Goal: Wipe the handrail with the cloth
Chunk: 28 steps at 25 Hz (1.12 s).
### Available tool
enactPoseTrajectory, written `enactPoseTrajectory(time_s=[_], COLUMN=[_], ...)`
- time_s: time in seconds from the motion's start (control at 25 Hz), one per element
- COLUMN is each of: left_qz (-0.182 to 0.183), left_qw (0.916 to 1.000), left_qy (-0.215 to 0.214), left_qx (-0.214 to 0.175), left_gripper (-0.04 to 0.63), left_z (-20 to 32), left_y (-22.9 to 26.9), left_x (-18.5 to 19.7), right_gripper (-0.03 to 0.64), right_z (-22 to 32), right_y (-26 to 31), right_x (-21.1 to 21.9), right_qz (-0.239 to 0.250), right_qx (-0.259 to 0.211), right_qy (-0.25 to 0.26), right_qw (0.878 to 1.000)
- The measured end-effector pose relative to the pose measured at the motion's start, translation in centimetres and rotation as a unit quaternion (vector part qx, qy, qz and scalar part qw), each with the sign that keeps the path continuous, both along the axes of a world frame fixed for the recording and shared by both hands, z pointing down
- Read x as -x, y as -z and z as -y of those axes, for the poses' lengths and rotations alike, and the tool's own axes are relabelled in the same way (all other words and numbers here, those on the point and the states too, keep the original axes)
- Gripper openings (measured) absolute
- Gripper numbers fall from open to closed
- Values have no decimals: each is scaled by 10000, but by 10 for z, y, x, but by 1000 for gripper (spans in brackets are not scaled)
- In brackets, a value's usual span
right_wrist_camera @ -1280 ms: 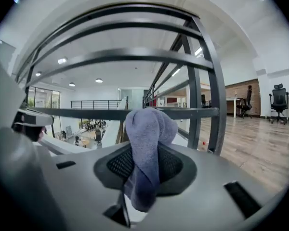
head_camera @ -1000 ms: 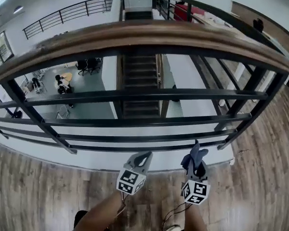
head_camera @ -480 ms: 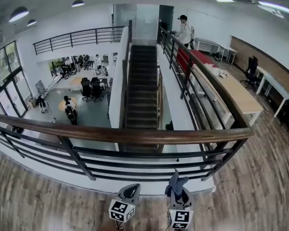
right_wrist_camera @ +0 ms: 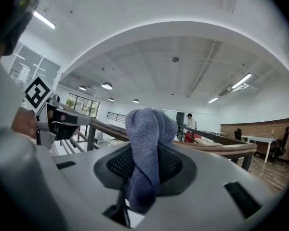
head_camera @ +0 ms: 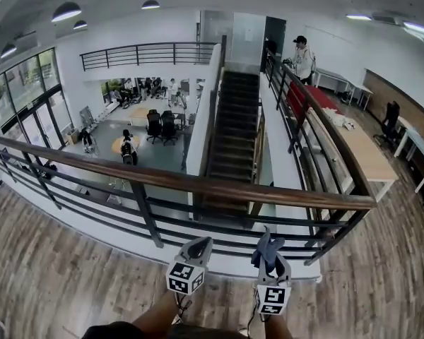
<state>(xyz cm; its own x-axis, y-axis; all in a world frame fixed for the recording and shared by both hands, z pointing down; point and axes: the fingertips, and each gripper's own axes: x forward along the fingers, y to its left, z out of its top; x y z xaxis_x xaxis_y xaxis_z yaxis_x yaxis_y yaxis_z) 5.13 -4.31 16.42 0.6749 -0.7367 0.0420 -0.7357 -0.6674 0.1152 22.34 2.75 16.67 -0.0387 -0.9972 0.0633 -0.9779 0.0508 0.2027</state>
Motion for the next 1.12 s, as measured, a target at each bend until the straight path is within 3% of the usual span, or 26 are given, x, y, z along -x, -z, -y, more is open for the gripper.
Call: enactPoseTrajectory(time_s=[0.16,0.52,0.92,1.12], left_qz=[-4,-10,165,186], left_qw=[9999,9994,9996,9995], left_qy=[92,359,221,235], left_qx=[81,-6,91,-72], left_gripper=[-2,-2,-2,-2], left_z=[-10,-25,-28,-25], left_y=[-7,-4,-11,0], left_x=[6,18,11,15], right_gripper=[107,103,103,103], right_z=[-1,-13,-11,-8], right_y=[-11,-9,-19,-13], right_x=[20,35,34,35], right_qz=[-93,-81,6,-20], right_qx=[206,136,244,163], right_qy=[168,319,202,180], right_qw=[9996,9994,9995,9997])
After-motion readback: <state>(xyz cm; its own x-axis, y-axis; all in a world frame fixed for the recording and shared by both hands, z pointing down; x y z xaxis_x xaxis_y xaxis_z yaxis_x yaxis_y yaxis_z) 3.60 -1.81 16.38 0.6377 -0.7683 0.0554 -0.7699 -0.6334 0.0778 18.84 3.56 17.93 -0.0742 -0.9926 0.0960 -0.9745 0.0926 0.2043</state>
